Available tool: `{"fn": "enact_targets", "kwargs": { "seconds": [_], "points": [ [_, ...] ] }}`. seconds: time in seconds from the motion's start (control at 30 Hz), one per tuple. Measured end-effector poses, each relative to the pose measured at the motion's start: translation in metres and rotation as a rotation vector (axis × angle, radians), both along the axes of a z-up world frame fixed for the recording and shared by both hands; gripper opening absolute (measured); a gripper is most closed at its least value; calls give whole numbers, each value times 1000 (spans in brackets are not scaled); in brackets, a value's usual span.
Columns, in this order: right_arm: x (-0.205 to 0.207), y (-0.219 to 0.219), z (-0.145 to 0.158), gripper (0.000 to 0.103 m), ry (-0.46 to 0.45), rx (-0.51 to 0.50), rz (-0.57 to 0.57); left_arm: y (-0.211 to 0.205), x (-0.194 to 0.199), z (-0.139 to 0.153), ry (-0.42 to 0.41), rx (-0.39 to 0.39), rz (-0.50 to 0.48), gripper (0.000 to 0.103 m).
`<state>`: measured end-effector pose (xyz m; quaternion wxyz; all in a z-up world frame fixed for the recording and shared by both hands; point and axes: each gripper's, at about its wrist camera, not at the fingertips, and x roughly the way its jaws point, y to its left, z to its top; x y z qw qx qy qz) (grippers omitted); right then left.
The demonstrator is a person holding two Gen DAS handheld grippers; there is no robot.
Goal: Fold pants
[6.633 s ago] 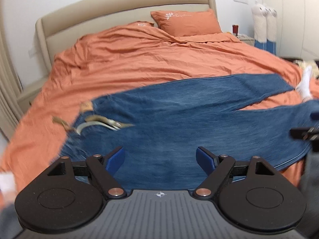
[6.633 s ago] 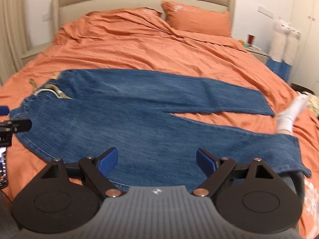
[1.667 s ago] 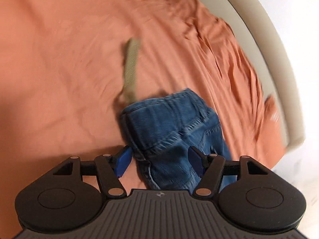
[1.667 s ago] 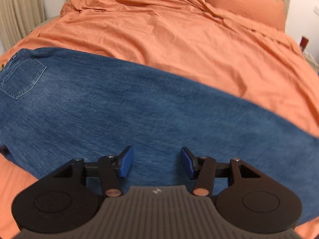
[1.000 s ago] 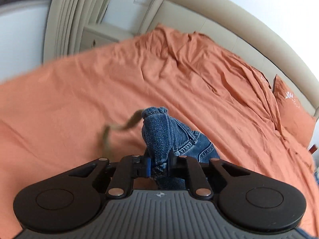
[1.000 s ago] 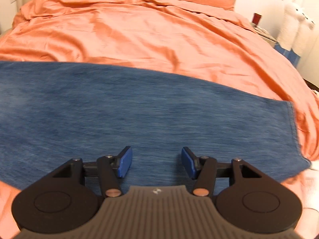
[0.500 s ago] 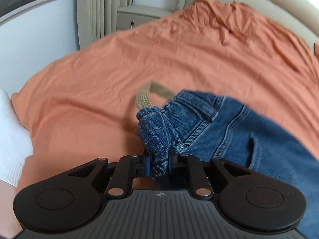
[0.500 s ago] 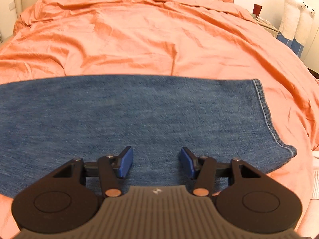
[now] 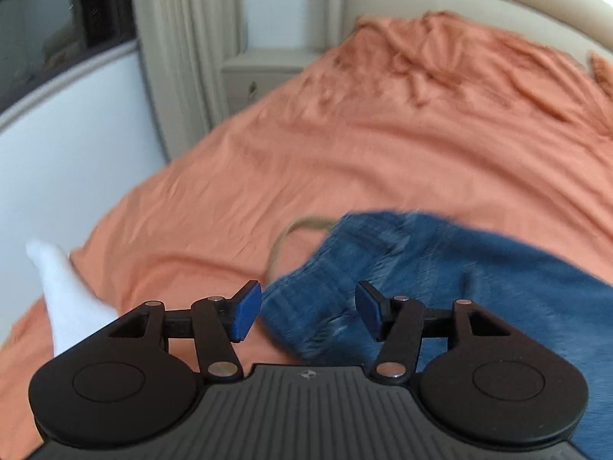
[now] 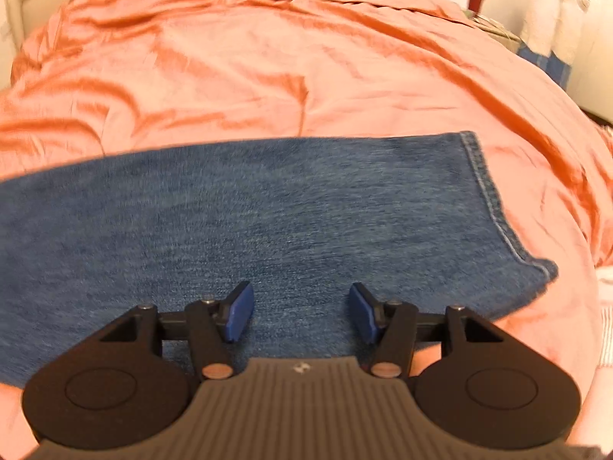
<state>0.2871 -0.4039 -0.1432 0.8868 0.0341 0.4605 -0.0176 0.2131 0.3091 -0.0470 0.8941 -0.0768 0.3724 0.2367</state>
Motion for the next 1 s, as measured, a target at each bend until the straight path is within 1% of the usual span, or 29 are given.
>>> {"fn": "enact_targets", "kwargs": {
  "seconds": [0.1, 0.17, 0.23, 0.3, 0.4, 0.43, 0.47, 0.5, 0.53, 0.63, 0.7, 0.77, 0.87, 0.93, 0.97, 1.0],
  "points": [
    [-9, -14, 11, 52, -25, 56, -30, -27, 1, 26, -20, -14, -78, 66],
    [-14, -24, 18, 52, -43, 77, -46, -48, 5, 37, -28, -25, -141, 66],
    [-18, -33, 23, 51, -57, 91, -62, -70, 9, 42, -28, -27, -197, 66],
    [-22, -46, 27, 50, -65, 116, -83, -92, 13, 40, -25, -38, -249, 65],
    [-28, -70, 30, 49, -79, 164, -129, -122, 22, 28, -5, -61, -310, 63],
    [-29, -79, 30, 48, -84, 183, -148, -132, 25, 21, 8, -67, -322, 62],
    [-30, -89, 30, 45, -87, 204, -173, -141, 28, 14, 22, -73, -333, 61],
    [-30, -99, 30, 44, -91, 223, -197, -148, 31, 6, 37, -78, -343, 60],
    [-31, -111, 29, 45, -97, 247, -226, -155, 34, -3, 54, -82, -349, 57],
    [-32, -145, 23, 44, -108, 314, -316, -167, 42, -29, 111, -85, -352, 50],
    [-33, -167, 15, 42, -111, 354, -371, -170, 45, -43, 145, -73, -347, 48],
    [-34, -183, 7, 41, -112, 397, -413, -168, 48, -52, 171, -68, -330, 48],
    [-36, -200, -9, 36, -102, 485, -463, -166, 49, -62, 195, -89, -302, 48],
    [-37, -206, -16, 31, -107, 523, -476, -165, 50, -65, 201, -87, -297, 48],
    [-37, -207, -19, 24, -113, 535, -478, -165, 50, -67, 204, -85, -295, 48],
    [-37, -208, -21, 12, -115, 537, -481, -165, 51, -69, 208, -84, -294, 48]
  ]
}}
